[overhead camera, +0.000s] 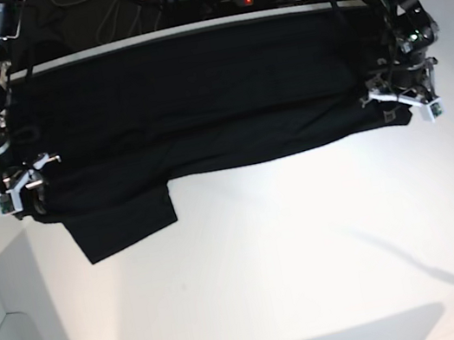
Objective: Fold the T-shirt properly
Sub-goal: 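Grasp the hem corners and lift them toward the shoulder edge, then hold the hem with both grippers and fold it over the shirt body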
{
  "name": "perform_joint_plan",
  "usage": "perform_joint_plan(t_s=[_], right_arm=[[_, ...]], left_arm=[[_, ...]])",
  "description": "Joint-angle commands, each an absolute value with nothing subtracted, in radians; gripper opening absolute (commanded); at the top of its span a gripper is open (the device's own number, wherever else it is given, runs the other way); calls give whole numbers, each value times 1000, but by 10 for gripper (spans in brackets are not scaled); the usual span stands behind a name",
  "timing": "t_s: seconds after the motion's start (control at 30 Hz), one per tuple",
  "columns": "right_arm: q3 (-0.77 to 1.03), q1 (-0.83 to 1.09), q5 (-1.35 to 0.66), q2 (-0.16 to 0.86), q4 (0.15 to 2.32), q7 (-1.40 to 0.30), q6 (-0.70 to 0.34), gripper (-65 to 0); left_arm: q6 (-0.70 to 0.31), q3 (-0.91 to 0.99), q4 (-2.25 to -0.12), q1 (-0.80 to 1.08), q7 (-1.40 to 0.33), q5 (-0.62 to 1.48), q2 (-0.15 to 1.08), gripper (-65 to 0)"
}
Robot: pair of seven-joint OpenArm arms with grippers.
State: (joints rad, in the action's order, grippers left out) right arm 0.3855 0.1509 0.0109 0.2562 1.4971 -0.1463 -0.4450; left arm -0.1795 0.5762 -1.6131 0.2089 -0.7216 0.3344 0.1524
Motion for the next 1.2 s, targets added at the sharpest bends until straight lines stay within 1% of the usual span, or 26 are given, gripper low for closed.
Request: perform_joint_plan(t_s=[0.0, 0.17, 0.37, 0.47, 0.9, 1.17], right_arm=[[392, 140, -5, 266, 1540, -116, -446, -346], [390, 131, -5, 237, 1607, -125, -446, -346], [386, 113, -4, 228, 1610, -125, -446, -345], [386, 110, -2, 213, 1607, -127, -446, -344], [386, 110, -1, 214, 1607, -127, -446, -344], [386, 110, -1, 216, 1607, -127, -446, -344]], left_arm=[[-176, 582, -1633, 205, -704, 341, 165, -375], [-176, 582, -1635, 205, -707, 341, 165, -371], [-176, 644, -1656, 225, -702, 341, 165, -370], [-176, 644, -1656, 222, -702, 341, 165, -370], [-170, 639, -1653, 142, -708, 334, 165, -370], [-165, 644, -1573, 120, -708, 337, 165, -370]])
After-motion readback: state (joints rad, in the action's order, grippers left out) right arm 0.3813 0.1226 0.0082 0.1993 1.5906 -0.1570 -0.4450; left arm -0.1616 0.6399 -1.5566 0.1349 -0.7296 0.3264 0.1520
